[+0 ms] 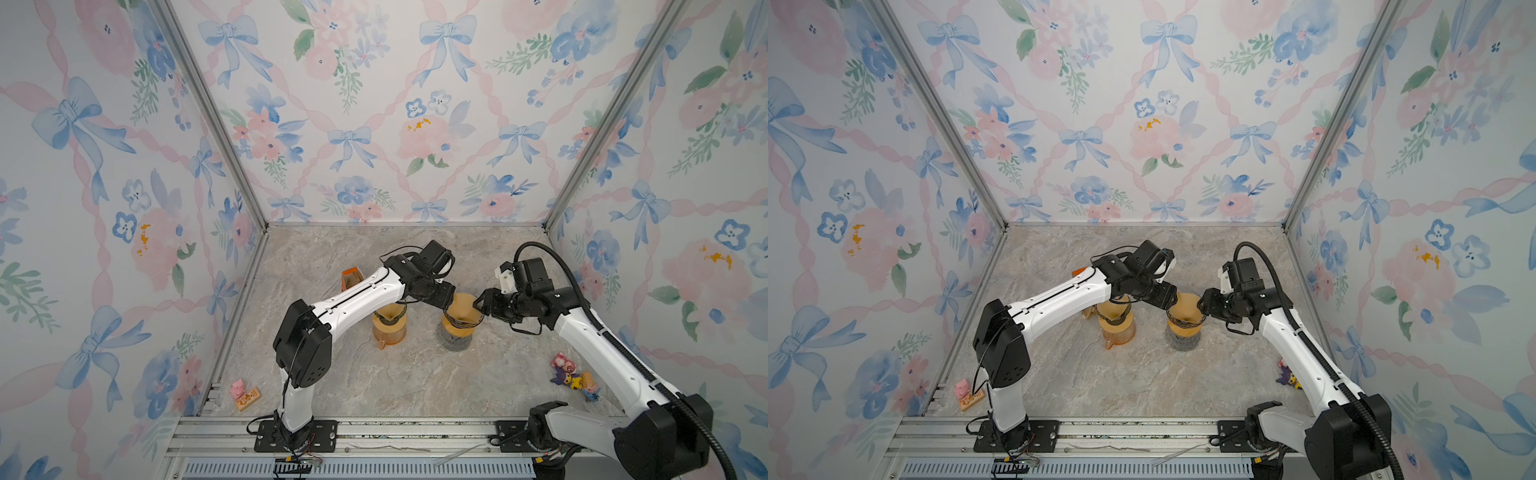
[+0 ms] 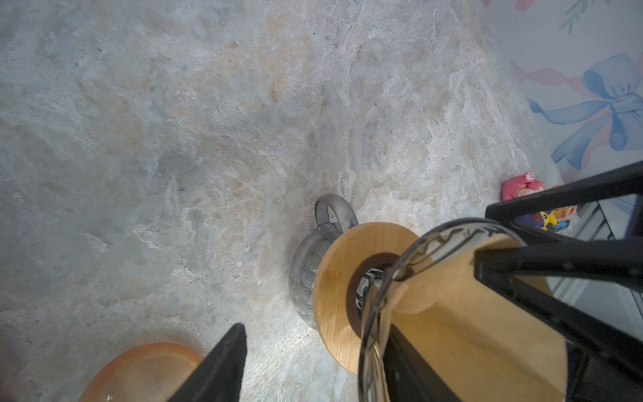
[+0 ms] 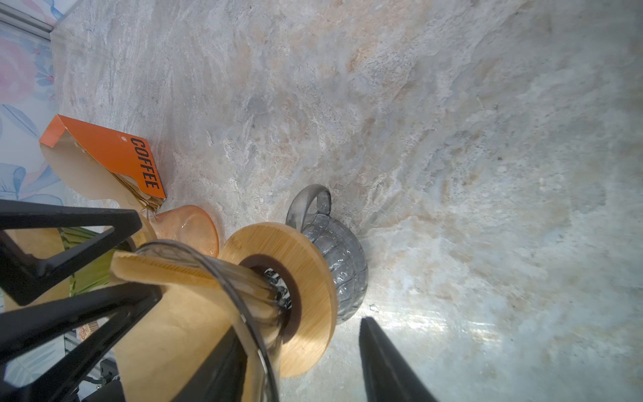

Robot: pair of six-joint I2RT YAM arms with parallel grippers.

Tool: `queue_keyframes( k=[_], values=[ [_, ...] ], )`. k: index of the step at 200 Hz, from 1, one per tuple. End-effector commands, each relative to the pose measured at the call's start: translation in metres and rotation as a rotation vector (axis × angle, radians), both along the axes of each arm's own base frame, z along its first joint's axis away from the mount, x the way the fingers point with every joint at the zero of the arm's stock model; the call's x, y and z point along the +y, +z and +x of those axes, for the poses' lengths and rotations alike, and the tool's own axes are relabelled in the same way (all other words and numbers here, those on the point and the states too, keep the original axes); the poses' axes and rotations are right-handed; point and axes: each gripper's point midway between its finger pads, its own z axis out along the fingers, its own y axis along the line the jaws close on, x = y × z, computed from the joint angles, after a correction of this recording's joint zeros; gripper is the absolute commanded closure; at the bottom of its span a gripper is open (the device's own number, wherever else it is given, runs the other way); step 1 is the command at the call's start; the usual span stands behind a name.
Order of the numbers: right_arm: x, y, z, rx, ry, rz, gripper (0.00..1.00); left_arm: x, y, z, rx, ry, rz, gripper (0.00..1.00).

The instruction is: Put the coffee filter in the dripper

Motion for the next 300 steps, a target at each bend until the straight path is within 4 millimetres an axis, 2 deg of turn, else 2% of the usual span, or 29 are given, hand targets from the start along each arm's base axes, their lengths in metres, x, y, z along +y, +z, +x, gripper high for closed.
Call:
queue_keyframes(
  k=[1,51,114,160,182,208,220,231,238,264,300],
  values=[
    [-0.002,0.009,0.007,-0.029,-0.015,0.009,0.46,-0.001,0.003,0.003,-0.005,-0.011,0.0,0.36],
    [-0.003,0.006,0.005,-0.031,-0.015,0.026,0.46,-0.001,0.009,0.002,-0.011,-0.012,-0.01,0.36],
    [0.011,0.037,-0.001,-0.134,0.045,0.078,0.46,-0.006,0.027,-0.002,-0.015,-0.029,-0.062,0.35],
    [0.008,0.058,-0.006,-0.221,0.047,0.083,0.31,0.004,0.051,-0.003,-0.074,-0.005,-0.074,0.31],
    [0.006,0.069,-0.006,-0.269,0.052,0.075,0.27,0.012,0.068,-0.003,-0.124,0.008,-0.083,0.25],
    [0.003,0.082,-0.007,-0.313,0.055,0.07,0.16,0.027,0.09,-0.001,-0.195,0.042,-0.084,0.11],
    [0.001,0.089,-0.008,-0.332,0.057,0.067,0.08,0.033,0.1,0.0,-0.227,0.056,-0.087,0.03],
    [-0.001,0.096,-0.009,-0.353,0.058,0.06,0.0,0.041,0.11,0.002,-0.257,0.073,-0.093,0.02],
    [-0.003,0.101,-0.01,-0.367,0.056,0.054,0.04,0.047,0.116,0.003,-0.276,0.088,-0.096,0.02],
    [-0.016,0.112,-0.014,-0.425,0.034,0.0,0.04,0.073,0.135,0.008,-0.355,0.147,-0.123,0.02],
    [-0.044,0.122,-0.015,-0.486,-0.063,-0.099,0.04,0.138,0.148,0.016,-0.464,0.288,-0.148,0.02]
  ],
)
